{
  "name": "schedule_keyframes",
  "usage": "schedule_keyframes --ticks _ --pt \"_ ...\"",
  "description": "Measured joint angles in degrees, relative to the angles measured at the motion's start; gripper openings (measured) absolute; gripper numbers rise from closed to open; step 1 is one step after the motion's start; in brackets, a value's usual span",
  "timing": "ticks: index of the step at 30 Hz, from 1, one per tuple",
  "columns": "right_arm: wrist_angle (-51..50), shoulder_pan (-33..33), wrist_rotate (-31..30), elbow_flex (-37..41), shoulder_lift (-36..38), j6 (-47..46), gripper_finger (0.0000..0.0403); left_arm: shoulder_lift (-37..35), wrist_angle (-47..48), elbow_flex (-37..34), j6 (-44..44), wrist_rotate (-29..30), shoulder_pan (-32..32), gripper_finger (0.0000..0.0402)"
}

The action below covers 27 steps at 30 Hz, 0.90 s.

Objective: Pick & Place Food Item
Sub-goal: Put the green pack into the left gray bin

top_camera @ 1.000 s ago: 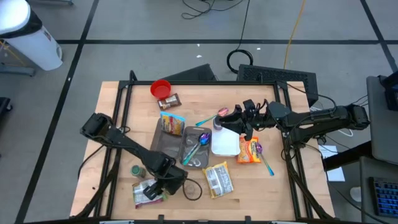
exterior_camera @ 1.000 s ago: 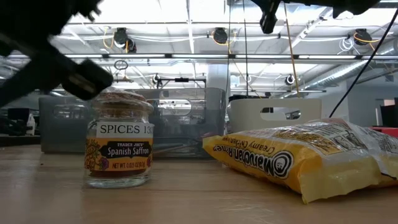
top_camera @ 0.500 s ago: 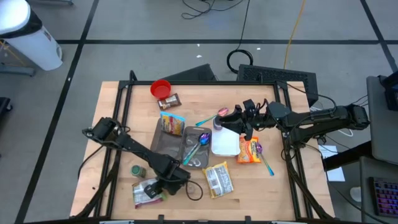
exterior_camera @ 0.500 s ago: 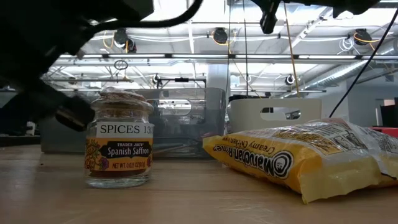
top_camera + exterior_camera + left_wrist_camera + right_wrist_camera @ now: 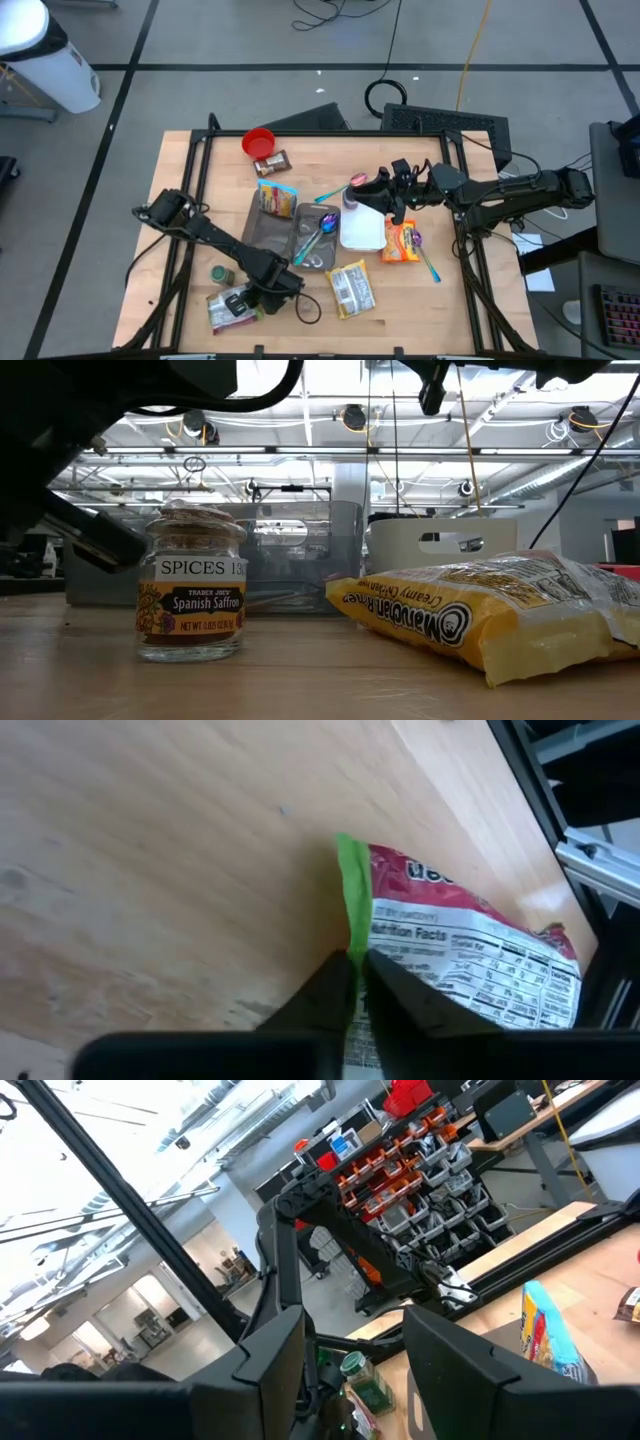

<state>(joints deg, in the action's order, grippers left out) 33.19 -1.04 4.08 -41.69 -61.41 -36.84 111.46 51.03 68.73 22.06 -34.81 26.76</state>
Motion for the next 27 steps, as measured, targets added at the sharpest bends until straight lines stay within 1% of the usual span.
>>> schedule_keyframes --ticks 2,7,10,14,18,24,27 --pt "0.0 0.0 0.0 0.0 0.0 0.0 0.0164 0.0 0.1 0.0 0.4 0.2 0.0 0.0008" --pt "0.0 0.0 0.0 0.0 0.0 0.0 0.0164 0.0 0.1 0.0 -1.1 0.3 -0.3 0.0009" --pt "0.0 0.0 0.0 0.0 0.0 0.0 0.0164 -0.5 0.8 0.0 -4.6 0.3 -1.3 0.0005" --pt "0.0 0.0 0.0 0.0 0.0 0.0 0.0164 -1.9 3.4 1.4 -8.3 -2.5 -3.7 0.0004" --pt "0.0 0.0 0.0 0.0 0.0 0.0 0.0164 -5.8 4.0 3.8 -12.0 -3.1 -5.9 0.0004" --pt "0.0 0.0 0.0 0.0 0.0 -0.4 0.0164 -13.0 3.9 8.2 -18.0 0.4 -7.3 0.0003" --pt "0.2 0.0 0.2 0.0 0.0 -0.4 0.0164 -15.0 4.1 9.5 -21.1 0.9 -7.2 0.0003"
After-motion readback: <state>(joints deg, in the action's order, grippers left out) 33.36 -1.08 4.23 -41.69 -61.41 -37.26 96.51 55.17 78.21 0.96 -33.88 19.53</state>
